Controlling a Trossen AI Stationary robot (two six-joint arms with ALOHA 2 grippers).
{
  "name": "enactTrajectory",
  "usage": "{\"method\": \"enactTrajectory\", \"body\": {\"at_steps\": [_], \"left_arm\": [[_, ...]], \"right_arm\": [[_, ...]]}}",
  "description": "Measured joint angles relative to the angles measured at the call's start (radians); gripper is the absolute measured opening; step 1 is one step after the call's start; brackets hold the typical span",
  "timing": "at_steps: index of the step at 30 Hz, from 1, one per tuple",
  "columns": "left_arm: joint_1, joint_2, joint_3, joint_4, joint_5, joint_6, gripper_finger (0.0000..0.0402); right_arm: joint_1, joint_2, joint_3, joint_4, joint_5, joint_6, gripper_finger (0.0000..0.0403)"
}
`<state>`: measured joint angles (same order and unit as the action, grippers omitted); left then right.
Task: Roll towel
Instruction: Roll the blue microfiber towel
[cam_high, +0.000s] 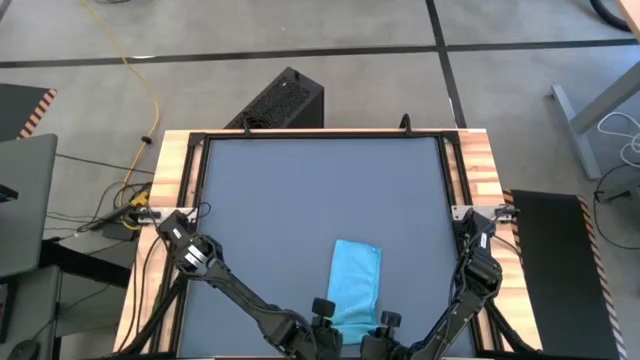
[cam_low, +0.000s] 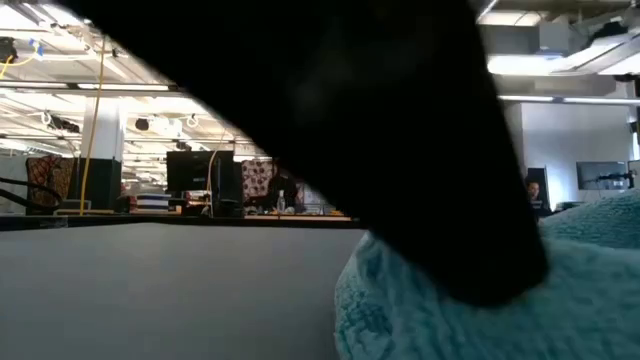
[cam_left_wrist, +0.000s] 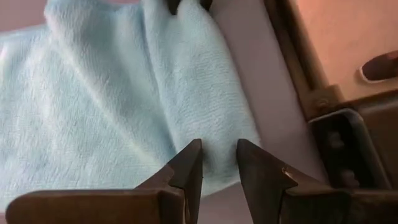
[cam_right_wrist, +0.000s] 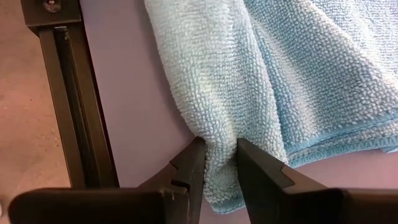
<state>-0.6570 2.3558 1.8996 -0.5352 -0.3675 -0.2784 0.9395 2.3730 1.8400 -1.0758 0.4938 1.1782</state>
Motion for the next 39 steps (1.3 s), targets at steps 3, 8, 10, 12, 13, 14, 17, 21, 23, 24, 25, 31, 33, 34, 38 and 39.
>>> {"method": "enactTrajectory", "body": {"at_steps": [3, 8, 10, 12, 13, 14, 17, 21, 23, 24, 25, 31, 33, 34, 38, 39], "left_arm": [[0.002, 0.003, 0.0, 0.001, 0.014, -0.012, 0.0092], [0.003, 0.025, 0.0, -0.014, 0.038, -0.067, 0.0092], [0.011, 0.038, 0.003, -0.01, 0.062, -0.101, 0.0092], [0.015, 0.045, 0.004, -0.019, 0.082, -0.115, 0.0092], [0.018, 0.053, 0.005, -0.023, 0.087, -0.124, 0.0092], [0.018, 0.055, 0.005, -0.032, 0.085, -0.129, 0.0092], [0.02, 0.056, 0.005, -0.04, 0.085, -0.133, 0.0092], [0.02, 0.057, 0.005, -0.037, 0.064, -0.127, 0.0092], [0.02, 0.058, 0.004, -0.039, 0.057, -0.138, 0.0092], [0.02, 0.06, 0.004, -0.042, 0.049, -0.156, 0.0092], [0.02, 0.061, 0.004, -0.042, 0.038, -0.177, 0.0091], [0.021, 0.062, 0.003, -0.039, 0.023, -0.248, 0.0048], [0.022, 0.062, 0.003, -0.041, 0.031, -0.27, 0.0019], [0.022, 0.062, 0.003, -0.043, 0.032, -0.283, 0.0011], [0.022, 0.061, 0.003, -0.049, 0.031, -0.324, 0.0004], [0.022, 0.059, 0.003, -0.049, 0.033, -0.334, 0.0003]], "right_arm": [[0.001, -0.001, 0.0, -0.001, 0.001, 0.0, 0.0118], [0.0, -0.001, 0.0, -0.006, 0.001, 0.0, 0.0118], [-0.003, -0.001, 0.001, -0.009, 0.001, 0.0, 0.0118], [-0.004, -0.001, 0.001, -0.01, 0.001, 0.0, 0.0118], [-0.005, -0.001, 0.001, -0.01, 0.001, 0.0, 0.0118], [-0.005, -0.001, 0.001, -0.009, 0.001, 0.0, 0.0118], [-0.005, -0.001, 0.001, -0.009, 0.001, 0.001, 0.0118], [-0.005, -0.001, 0.001, -0.009, 0.001, 0.029, 0.0118], [-0.005, -0.001, 0.001, -0.009, 0.0, 0.06, 0.0115], [-0.005, -0.001, 0.001, -0.01, 0.001, 0.076, 0.0111], [-0.005, -0.001, 0.001, -0.011, 0.0, 0.088, 0.0104], [-0.005, -0.001, 0.0, -0.017, -0.027, 0.105, 0.0027], [-0.006, -0.001, 0.0, -0.016, -0.043, 0.105, 0.0016], [-0.006, -0.001, 0.0, -0.016, -0.05, 0.108, 0.0016], [-0.006, -0.004, 0.0, -0.016, -0.071, 0.135, 0.0022], [-0.006, -0.009, 0.0, -0.016, -0.076, 0.138, 0.0021]]}}
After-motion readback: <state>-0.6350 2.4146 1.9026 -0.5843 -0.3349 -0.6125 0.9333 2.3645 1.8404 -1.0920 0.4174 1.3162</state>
